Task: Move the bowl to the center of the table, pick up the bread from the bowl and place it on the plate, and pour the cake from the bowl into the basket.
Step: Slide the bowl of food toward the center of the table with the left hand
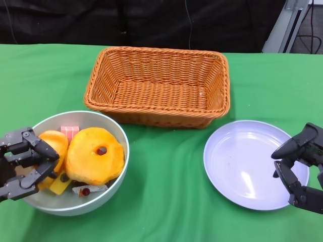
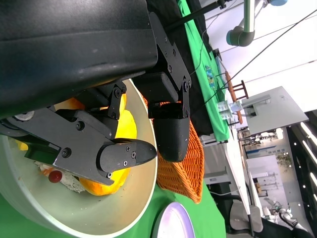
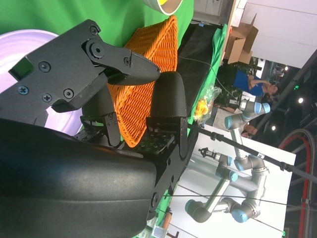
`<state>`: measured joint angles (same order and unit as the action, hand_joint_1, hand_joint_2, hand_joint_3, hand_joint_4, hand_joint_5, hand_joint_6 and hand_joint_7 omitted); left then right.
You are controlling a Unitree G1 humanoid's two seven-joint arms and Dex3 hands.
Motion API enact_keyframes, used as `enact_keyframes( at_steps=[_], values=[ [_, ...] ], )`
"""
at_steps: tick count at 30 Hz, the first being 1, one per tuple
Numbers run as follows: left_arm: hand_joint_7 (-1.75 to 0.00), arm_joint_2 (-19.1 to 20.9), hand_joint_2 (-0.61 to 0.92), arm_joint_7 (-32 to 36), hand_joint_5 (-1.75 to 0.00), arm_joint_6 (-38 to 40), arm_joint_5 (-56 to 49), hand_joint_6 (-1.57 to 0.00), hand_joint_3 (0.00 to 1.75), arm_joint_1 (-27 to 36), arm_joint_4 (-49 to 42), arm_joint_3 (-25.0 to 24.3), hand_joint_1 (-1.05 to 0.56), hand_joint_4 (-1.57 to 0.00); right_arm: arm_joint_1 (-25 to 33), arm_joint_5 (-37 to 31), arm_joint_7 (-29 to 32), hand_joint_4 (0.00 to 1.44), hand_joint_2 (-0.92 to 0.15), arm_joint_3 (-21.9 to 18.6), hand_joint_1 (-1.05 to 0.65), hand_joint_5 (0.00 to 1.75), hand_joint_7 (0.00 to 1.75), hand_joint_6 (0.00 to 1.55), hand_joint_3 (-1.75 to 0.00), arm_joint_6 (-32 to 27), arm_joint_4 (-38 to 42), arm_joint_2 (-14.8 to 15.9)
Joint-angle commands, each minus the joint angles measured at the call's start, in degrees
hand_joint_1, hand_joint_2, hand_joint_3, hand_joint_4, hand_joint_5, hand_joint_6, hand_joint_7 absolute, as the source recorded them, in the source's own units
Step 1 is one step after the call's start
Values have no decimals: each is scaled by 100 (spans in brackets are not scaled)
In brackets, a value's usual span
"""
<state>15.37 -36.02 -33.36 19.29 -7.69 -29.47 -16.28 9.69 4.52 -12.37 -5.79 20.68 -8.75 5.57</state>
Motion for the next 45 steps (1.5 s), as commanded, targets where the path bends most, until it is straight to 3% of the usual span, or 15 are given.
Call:
enact_keyframes(
  at_steps=[1, 35, 39, 45],
  values=[
    [-106, 89, 76, 53, -145, 7, -31, -84, 61, -18, -43, -11, -10, -75, -52, 53, 21, 71, -53, -13, -9, 154, 125, 69, -92, 107, 54, 45],
    [-102, 47, 74, 59, -144, -219, 4, -85, 61, -49, -141, -69, -12, -75, -61, 49, 20, 73, -54, -20, -8, 153, 124, 69, -93, 177, 72, 53],
    [-62, -247, 89, 275, -118, -752, 192, -98, 27, -95, -98, -273, -22, -80, -52, 83, 2, 73, -54, -13, -8, 154, 124, 69, -93, 203, 81, 44],
    [-51, -488, 92, 558, -106, -1275, 364, -95, 11, -143, 1, -465, -42, -77, -36, 58, 18, 72, -52, -4, -10, 154, 124, 69, -95, 161, 52, 47]
  ],
)
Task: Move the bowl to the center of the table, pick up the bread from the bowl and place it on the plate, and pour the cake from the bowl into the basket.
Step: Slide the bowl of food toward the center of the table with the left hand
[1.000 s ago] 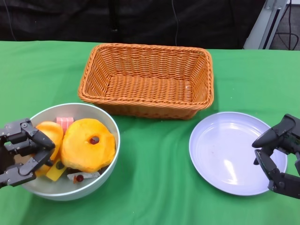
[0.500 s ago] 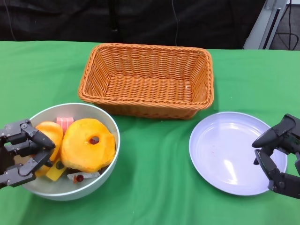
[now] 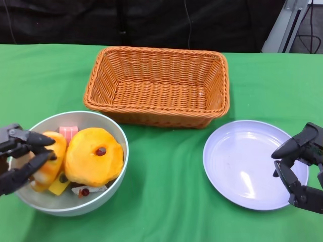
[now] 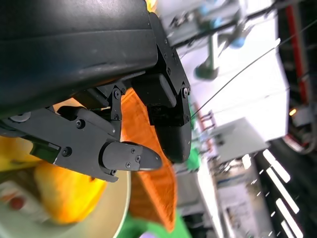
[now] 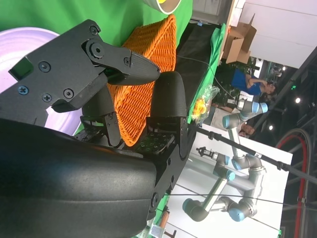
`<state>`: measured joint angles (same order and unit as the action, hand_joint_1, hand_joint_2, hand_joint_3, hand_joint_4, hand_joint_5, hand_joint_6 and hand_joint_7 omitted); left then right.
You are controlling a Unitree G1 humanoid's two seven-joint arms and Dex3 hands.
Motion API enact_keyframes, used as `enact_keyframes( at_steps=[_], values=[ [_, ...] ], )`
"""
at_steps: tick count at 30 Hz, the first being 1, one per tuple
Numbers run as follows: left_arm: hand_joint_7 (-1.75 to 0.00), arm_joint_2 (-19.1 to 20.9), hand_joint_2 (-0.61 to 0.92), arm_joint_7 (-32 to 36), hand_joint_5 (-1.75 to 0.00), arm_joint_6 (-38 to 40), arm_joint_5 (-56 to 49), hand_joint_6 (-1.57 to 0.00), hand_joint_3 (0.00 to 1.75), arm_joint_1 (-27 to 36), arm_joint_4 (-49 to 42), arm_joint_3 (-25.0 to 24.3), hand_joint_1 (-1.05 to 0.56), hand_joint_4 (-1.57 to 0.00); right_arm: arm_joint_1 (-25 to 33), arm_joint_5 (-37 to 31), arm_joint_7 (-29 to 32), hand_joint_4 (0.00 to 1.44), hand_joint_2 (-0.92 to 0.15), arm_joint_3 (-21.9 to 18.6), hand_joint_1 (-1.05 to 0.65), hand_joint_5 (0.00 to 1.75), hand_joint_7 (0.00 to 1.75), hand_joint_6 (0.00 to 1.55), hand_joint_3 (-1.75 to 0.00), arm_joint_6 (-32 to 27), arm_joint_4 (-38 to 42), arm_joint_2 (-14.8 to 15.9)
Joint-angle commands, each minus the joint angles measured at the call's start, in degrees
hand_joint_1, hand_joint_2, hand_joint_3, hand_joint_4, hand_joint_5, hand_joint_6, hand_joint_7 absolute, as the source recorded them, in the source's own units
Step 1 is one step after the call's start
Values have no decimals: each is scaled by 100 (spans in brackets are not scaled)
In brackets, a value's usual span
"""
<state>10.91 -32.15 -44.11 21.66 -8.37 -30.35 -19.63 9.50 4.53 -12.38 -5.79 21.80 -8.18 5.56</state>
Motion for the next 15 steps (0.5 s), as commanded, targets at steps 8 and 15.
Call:
enact_keyframes(
  at_steps=[8, 15],
  values=[
    [-19, -92, 92, 642, -79, -483, 60, -96, 14, -306, -260, -374, -53, -76, -31, 0, 55, 72, -53, 11, -11, 154, 124, 69, -94, 2, -21, 46],
    [-2, 51, 92, 1507, -42, -558, -638, -89, 23, -414, -524, -442, -59, -74, -64, -8, 67, 72, -53, 31, -11, 154, 124, 69, -93, 55, 30, 31]
  ],
)
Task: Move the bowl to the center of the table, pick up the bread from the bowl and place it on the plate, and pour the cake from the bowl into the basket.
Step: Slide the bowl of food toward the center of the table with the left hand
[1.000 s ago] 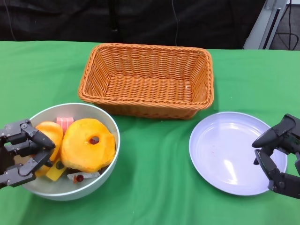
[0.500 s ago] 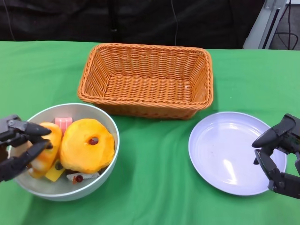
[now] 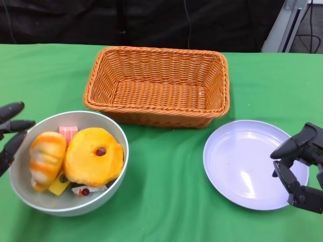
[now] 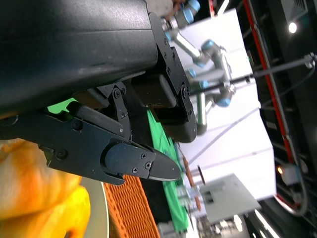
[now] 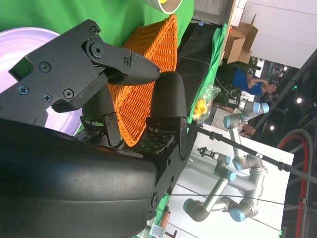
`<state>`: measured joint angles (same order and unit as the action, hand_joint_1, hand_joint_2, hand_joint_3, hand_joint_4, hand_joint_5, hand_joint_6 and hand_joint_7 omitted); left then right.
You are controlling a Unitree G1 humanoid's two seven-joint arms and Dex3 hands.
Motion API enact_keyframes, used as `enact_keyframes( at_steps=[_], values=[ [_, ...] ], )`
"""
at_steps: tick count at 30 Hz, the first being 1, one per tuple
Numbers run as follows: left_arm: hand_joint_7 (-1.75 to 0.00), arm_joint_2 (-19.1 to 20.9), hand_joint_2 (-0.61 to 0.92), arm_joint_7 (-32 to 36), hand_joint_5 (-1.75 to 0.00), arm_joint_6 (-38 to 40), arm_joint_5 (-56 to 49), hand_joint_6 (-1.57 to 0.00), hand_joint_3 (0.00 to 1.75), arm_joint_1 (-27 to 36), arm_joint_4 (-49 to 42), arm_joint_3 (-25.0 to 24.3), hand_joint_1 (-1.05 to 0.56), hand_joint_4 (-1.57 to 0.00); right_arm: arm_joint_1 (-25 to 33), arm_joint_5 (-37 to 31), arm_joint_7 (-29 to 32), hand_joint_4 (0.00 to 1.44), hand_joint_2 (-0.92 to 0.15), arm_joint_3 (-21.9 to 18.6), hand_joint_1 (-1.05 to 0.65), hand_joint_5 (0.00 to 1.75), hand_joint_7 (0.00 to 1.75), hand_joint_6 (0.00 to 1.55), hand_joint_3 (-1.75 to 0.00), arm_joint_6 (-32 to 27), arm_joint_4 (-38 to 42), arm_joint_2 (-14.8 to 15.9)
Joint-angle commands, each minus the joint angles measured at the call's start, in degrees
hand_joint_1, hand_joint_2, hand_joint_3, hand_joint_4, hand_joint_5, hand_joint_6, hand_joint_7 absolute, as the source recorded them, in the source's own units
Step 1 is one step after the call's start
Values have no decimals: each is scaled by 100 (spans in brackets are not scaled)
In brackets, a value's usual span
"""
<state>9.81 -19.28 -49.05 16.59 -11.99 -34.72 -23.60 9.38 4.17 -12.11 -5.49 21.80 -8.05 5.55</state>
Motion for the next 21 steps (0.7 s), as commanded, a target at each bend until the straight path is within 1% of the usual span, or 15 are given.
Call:
enact_keyframes(
  at_steps=[1, 2, 5, 15, 16, 17, 18, 19, 20, 21],
  values=[
    [-2, 264, 92, 403, -41, -48, -317, -89, 23, -115, -257, -60, -59, -74, -56, 56, 32, 72, -53, 8, -11, 154, 124, 69, -93, 48, 20, 25],
    [-1, 356, 92, 559, -30, -34, -476, -85, 25, -172, -409, -71, -59, -72, -59, 77, 28, 72, -53, 16, -10, 154, 124, 69, -93, 35, 19, 16],
    [0, 518, 92, 896, -19, -58, -793, -81, 28, -269, -677, -47, -60, -70, -59, 112, 26, 72, -53, 29, -9, 154, 124, 69, -92, 7, 12, 8],
    [0, 591, 92, 1099, -15, -153, -855, -81, 29, -301, -811, 71, -60, -71, -58, 118, 34, 71, -54, 37, -9, 154, 124, 69, -92, 7, 12, 17],
    [0, 901, 92, 1258, -15, 454, -1194, -81, 29, -447, -1040, 207, -60, -71, -86, 88, 42, 71, -54, 65, -9, 154, 124, 69, -92, 12, 30, 4],
    [0, 1135, 92, 1388, -6, 916, -1451, -57, 33, -558, -1210, 317, -67, -47, -107, 66, 48, 71, -54, 86, -11, 154, 124, 69, -92, 16, 44, -5],
    [0, 1346, 92, 1263, -4, 1463, -1542, -48, 36, -696, -1371, 428, -69, -39, -141, 45, 55, 71, -54, 111, -11, 154, 124, 69, -91, 20, 77, -14],
    [0, 1487, 92, 1053, -2, 1930, -1527, -38, 39, -815, -1480, 501, -71, -28, -170, 24, 66, 72, -54, 132, -13, 154, 123, 69, -90, 25, 109, -20],
    [0, 1555, 92, 864, -1, 2198, -1472, -29, 42, -880, -1517, 555, -73, -19, -183, 16, 74, 73, -54, 145, -15, 154, 122, 70, -89, 19, 122, -24],
    [0, 1618, 92, 653, 0, 2500, -1393, -26, 44, -947, -1542, 594, -74, -16, -201, -20, 95, 73, -54, 157, -15, 154, 121, 70, -88, 31, 144, -26]
  ],
)
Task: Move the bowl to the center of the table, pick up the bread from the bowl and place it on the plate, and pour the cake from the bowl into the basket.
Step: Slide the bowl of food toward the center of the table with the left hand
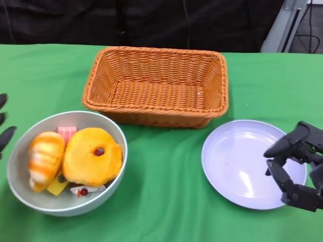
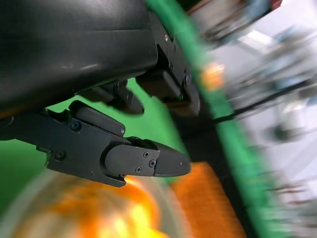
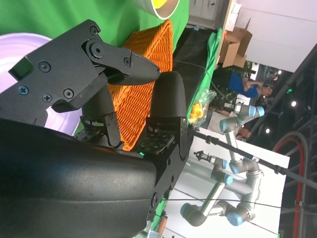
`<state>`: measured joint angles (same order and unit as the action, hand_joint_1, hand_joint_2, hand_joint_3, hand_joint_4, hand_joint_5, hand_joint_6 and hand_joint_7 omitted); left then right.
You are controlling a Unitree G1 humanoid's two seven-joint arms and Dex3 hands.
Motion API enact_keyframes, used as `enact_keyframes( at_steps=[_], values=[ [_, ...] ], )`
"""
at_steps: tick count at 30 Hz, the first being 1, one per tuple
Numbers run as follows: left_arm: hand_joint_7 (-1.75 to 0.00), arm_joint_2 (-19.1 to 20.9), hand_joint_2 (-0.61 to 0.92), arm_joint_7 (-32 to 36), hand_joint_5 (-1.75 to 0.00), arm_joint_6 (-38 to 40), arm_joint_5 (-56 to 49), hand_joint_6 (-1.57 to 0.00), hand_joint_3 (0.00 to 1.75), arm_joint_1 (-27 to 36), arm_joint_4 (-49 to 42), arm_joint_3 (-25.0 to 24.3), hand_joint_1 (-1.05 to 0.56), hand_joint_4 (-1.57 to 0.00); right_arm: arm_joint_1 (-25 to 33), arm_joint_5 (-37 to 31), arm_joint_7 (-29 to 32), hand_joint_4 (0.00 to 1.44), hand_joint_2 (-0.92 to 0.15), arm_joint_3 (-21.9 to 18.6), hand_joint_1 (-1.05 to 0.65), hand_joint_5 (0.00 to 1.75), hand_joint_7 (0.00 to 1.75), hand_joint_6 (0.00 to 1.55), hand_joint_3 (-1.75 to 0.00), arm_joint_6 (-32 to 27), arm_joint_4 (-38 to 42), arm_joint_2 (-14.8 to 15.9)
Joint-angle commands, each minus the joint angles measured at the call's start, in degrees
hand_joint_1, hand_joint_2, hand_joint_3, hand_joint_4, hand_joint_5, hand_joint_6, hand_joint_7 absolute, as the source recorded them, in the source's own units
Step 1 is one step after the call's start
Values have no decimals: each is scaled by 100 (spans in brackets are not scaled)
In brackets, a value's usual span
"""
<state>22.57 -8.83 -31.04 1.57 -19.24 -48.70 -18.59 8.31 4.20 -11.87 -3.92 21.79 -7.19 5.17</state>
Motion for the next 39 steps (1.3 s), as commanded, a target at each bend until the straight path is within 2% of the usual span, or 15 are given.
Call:
enact_keyframes(
  at_steps=[1, 7, 14, 18, 27, 33, 39],
  values=[
    [0, 382, 92, -539, 0, 913, 170, -22, 46, -262, -146, 110, -76, -13, -102, -41, 84, 74, -54, 9, -16, 153, 121, 71, -87, 38, 65, 9],
    [0, 541, 92, -1103, 0, 1414, 372, -13, 53, -415, -272, 169, -80, -9, -165, -55, 114, 75, -55, 55, -15, 154, 120, 72, -85, 30, 105, -5],
    [0, 559, 92, -1140, 0, 1434, 409, -13, 55, -426, -288, 186, -80, -9, -168, -51, 124, 75, -56, 62, -15, 154, 120, 72, -83, 38, 114, 3],
    [-3, 587, 92, -1642, -5, 1798, 620, -21, 50, -746, -713, 165, -86, -21, -245, 69, 82, 72, -55, 161, -15, 155, 122, 71, -83, -98, 164, -70],
    [-3, 675, 92, -1829, -4, 1847, 511, -23, 51, -1000, -1144, 332, -86, -23, -178, 38, 150, 70, -58, 239, -17, 154, 123, 71, -79, -203, 63, -96],
    [-5, 683, 92, -2100, -7, 2133, 599, -31, 50, -891, -836, 449, -86, -31, -144, 39, 140, 70, -59, 223, -17, 154, 122, 70, -78, -199, 31, -78],
    [-1, 644, 92, -2182, -4, 2745, 727, -27, 49, -668, -169, 458, -86, -28, -130, 14, 157, 71, -58, 227, -15, 154, 123, 71, -80, -215, 11, -81]
  ],
)
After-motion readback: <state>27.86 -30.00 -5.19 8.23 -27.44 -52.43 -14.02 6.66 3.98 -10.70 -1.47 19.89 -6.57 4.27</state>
